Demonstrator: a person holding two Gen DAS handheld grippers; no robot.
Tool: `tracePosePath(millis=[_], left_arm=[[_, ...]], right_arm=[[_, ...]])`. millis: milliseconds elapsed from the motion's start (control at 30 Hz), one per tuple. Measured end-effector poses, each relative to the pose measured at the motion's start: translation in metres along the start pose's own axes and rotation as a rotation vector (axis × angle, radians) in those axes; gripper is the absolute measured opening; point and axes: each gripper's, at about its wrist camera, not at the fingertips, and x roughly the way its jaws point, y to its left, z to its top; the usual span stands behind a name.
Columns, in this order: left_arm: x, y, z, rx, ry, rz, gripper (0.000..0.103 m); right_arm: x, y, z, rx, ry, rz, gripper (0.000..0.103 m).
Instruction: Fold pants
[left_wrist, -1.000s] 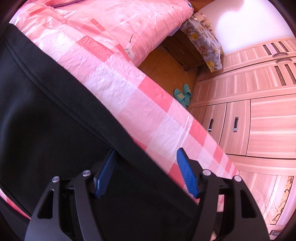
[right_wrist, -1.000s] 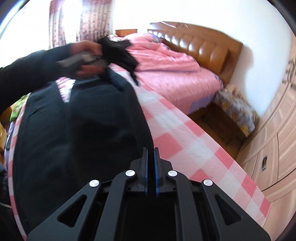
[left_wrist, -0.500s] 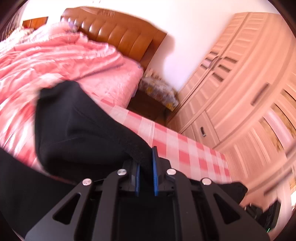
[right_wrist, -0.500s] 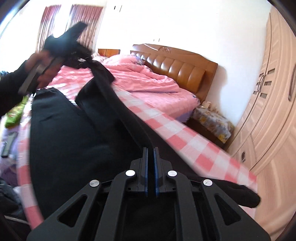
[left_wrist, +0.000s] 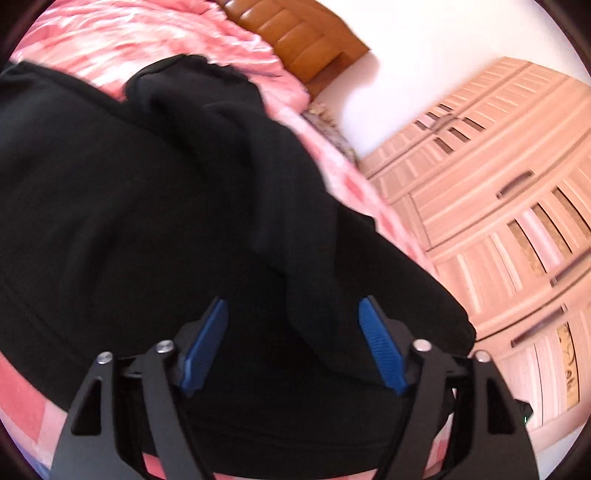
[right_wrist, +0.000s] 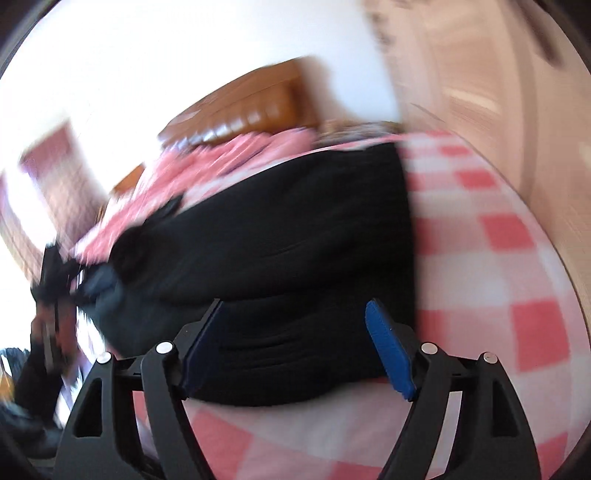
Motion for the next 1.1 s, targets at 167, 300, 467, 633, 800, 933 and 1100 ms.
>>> tracePosePath(millis=[167, 300, 467, 633, 800, 933, 1100], left_arm=[[0.022, -0.015, 0.005, 0.040, 0.037, 0.003, 0.078], [0.041, -0.015, 0.012, 0.023, 0.069, 0.004, 0.078], [0.055, -0.018, 0.023, -0.004, 0.081, -0.010, 0.059], [0.051, -0.027, 0.034, 0.024, 0.109, -0.020, 0.010], [0.018, -0.060, 0.080, 0.091, 0.069, -0.068, 0.010], [-0.004, -0.086, 0.113, 0.110, 0.047, -0.084, 0.010], [-0.041, -0.083, 0.076, 0.202, 0.069, -0.088, 0.011]], right_arm=[[0.032, -0.040, 0.025, 0.159, -0.001, 0.003, 0.075], [0.059, -0.048, 0.042, 0.183, 0.021, 0.004, 0.075], [0.073, -0.050, 0.044, 0.190, 0.050, -0.003, 0.054], [0.038, -0.027, 0.049, 0.104, -0.029, 0.002, 0.027], [0.011, 0.001, 0.088, 0.028, -0.087, 0.026, 0.023], [-0.018, 0.014, 0.108, 0.023, -0.157, 0.043, 0.007], [-0.047, 0.006, 0.069, 0.022, -0.143, 0.053, 0.007]])
